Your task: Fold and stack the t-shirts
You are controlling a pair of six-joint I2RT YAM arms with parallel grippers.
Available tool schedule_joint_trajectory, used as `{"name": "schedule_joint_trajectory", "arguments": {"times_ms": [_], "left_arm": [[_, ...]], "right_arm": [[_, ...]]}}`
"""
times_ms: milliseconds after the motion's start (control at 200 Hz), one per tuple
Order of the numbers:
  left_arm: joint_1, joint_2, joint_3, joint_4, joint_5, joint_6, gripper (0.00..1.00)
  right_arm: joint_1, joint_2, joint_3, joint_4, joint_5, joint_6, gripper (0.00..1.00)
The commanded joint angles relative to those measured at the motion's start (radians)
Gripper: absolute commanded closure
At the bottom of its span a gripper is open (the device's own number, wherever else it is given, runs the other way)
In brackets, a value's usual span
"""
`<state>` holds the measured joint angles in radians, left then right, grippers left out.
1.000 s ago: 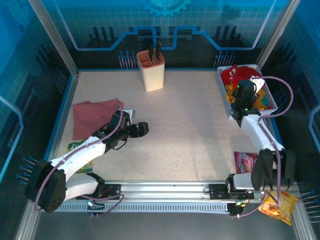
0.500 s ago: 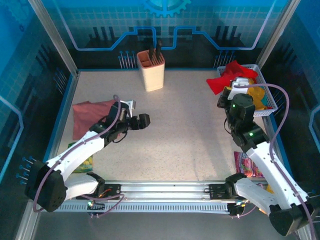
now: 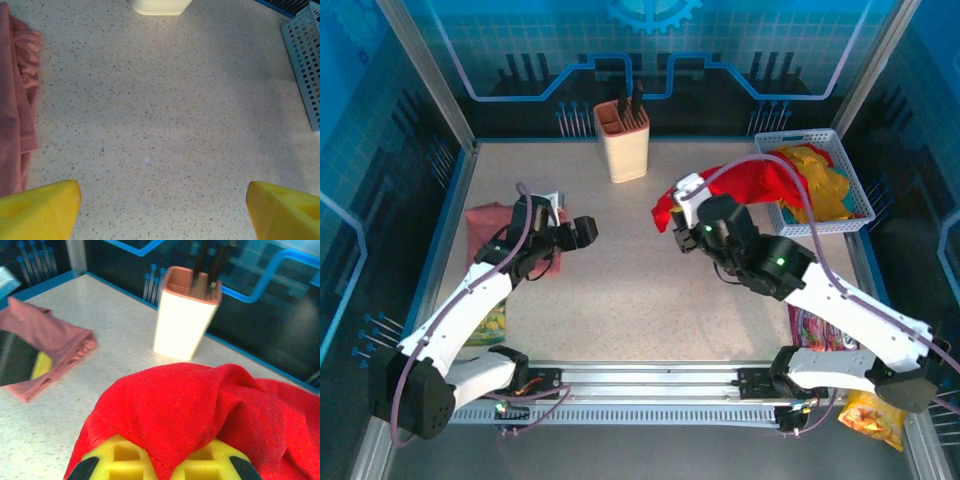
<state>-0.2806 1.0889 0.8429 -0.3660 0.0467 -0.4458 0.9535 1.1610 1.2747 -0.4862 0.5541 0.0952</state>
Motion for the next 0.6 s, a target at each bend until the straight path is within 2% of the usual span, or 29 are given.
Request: {"name": "schedule_joint_trajectory", "arguments": {"times_ms": [0, 180, 290, 345, 370, 400, 410, 495, 590], "left_arm": [[0.011, -0.033, 0.007, -0.055, 0.007, 0.006, 0.13], [0.018, -0.047, -0.003, -0.081, -0.012, -0.013, 0.13], [0.021, -0.064, -0.007, -0.102, -0.029, -0.010, 0.13], [0.023, -0.070, -0.010, -0.109, -0.038, -0.008, 0.13], [0.023, -0.073, -0.011, -0.112, -0.043, -0.007, 0.13], [0.024, -0.075, -0.013, -0.116, -0.047, -0.008, 0.13], [0.024, -0.075, -0.013, -0.117, -0.047, -0.008, 0.13], [0.024, -0.078, -0.019, -0.145, -0.064, -0.016, 0.12], [0.026, -0.099, -0.051, -0.168, -0.097, -0.033, 0.10]], "right_arm": [[0.060, 0.066, 0.087, 0.040, 0.025, -0.004, 0.96], [0.070, 0.242, 0.155, 0.036, 0.017, 0.106, 0.95], [0.079, 0.319, 0.206, 0.030, -0.041, 0.161, 0.98], [0.082, 0.340, 0.201, 0.064, -0.072, 0.190, 0.95], [0.081, 0.351, 0.199, 0.076, -0.085, 0.201, 0.89], [0.080, 0.371, 0.206, 0.074, -0.094, 0.213, 0.74], [0.080, 0.375, 0.206, 0.072, -0.095, 0.214, 0.72], [0.074, 0.439, 0.266, -0.013, -0.129, 0.224, 0.37], [0.063, 0.484, 0.309, -0.103, -0.193, 0.211, 0.14]]}}
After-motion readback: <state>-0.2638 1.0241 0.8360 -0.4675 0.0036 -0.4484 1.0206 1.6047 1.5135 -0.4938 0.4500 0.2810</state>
